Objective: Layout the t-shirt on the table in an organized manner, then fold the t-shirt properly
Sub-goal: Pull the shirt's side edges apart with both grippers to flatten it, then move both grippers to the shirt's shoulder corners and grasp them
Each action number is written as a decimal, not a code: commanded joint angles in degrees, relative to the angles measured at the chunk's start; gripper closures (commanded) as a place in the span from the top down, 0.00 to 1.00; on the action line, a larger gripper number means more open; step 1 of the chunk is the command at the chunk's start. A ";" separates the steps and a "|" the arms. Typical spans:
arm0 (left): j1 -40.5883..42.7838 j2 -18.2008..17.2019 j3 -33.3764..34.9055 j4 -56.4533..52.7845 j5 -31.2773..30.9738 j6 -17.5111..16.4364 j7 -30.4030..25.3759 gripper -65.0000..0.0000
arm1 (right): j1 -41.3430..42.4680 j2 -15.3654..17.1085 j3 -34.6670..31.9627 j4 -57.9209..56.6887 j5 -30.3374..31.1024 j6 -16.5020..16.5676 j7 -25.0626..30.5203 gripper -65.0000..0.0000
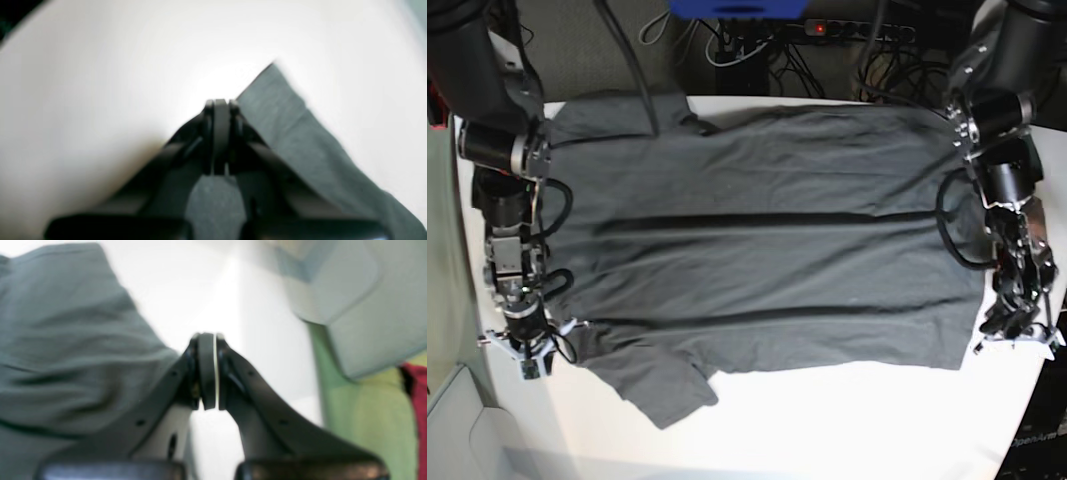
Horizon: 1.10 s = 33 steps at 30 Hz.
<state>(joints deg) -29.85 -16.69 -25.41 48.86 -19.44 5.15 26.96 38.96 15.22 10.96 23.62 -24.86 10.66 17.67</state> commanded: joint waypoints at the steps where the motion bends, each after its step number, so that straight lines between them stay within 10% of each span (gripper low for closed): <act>1: -0.44 -0.59 -0.13 3.40 -0.12 -0.18 0.86 0.01 | 1.44 1.70 0.25 0.87 0.55 -0.41 -0.04 0.00; 4: 3.43 -0.50 -0.13 13.34 -0.12 -0.18 7.02 0.01 | 0.03 3.90 2.45 0.87 2.22 -0.15 -2.68 0.00; 11: 16.88 0.12 -0.22 35.67 -1.00 -0.18 18.97 0.02 | -4.01 6.18 11.24 0.96 7.24 15.41 -8.57 0.00; 16: 27.08 0.56 -0.31 45.78 -7.59 0.00 19.94 0.27 | -6.74 6.18 18.62 0.96 7.32 23.15 -9.36 0.00; 22: 37.71 3.28 -4.70 56.24 -12.43 -0.09 19.59 0.62 | -8.23 6.27 26.09 0.96 7.32 28.60 -8.75 0.00; 33: 47.47 6.01 -10.33 60.63 -12.87 -0.27 19.59 0.64 | -17.29 2.32 34.88 22.05 7.50 29.34 -9.28 0.26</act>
<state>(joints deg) 18.20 -9.89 -35.40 108.05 -31.70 4.75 47.86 20.56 16.60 45.80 44.93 -18.33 39.27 6.92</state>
